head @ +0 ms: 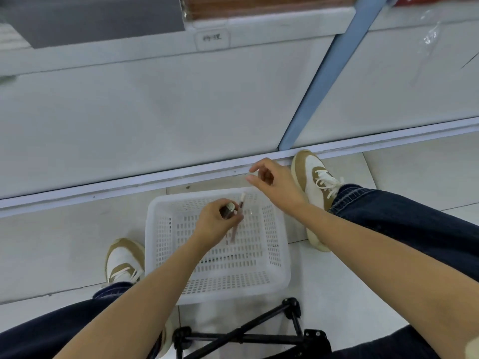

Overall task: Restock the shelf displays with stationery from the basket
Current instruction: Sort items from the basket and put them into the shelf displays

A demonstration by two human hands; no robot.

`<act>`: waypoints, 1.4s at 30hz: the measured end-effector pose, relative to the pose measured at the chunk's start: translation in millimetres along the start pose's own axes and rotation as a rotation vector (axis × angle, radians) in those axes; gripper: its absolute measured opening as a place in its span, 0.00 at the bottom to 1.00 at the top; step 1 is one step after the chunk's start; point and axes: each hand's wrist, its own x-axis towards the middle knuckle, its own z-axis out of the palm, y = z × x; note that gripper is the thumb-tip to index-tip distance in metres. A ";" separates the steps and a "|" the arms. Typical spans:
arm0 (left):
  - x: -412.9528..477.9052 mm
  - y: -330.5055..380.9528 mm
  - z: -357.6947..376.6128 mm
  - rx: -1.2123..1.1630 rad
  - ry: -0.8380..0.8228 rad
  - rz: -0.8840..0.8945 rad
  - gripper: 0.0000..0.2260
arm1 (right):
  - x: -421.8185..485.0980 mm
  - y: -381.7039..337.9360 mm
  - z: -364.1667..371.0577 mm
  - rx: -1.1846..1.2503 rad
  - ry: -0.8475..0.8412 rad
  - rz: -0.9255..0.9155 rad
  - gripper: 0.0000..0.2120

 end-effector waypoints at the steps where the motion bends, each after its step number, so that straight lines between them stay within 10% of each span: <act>1: -2.6 10.3 -6.0 -0.035 0.035 0.019 0.04 | -0.8 -12.2 -0.6 0.056 -0.095 0.021 0.09; 13: -44.2 140.5 -94.3 -0.215 0.333 0.259 0.06 | -7.0 -161.2 -35.4 0.221 -0.161 -0.343 0.07; 24: -102.2 273.1 -193.7 -0.504 0.339 0.331 0.12 | -9.0 -339.0 -128.6 0.274 0.169 -0.728 0.05; 30: -137.9 330.9 -245.9 -0.333 0.388 0.686 0.02 | -21.3 -446.4 -187.5 0.332 0.333 -0.908 0.04; 42: -129.4 378.0 -286.5 -0.412 0.416 0.721 0.04 | 27.3 -498.3 -217.4 0.140 0.556 -0.861 0.06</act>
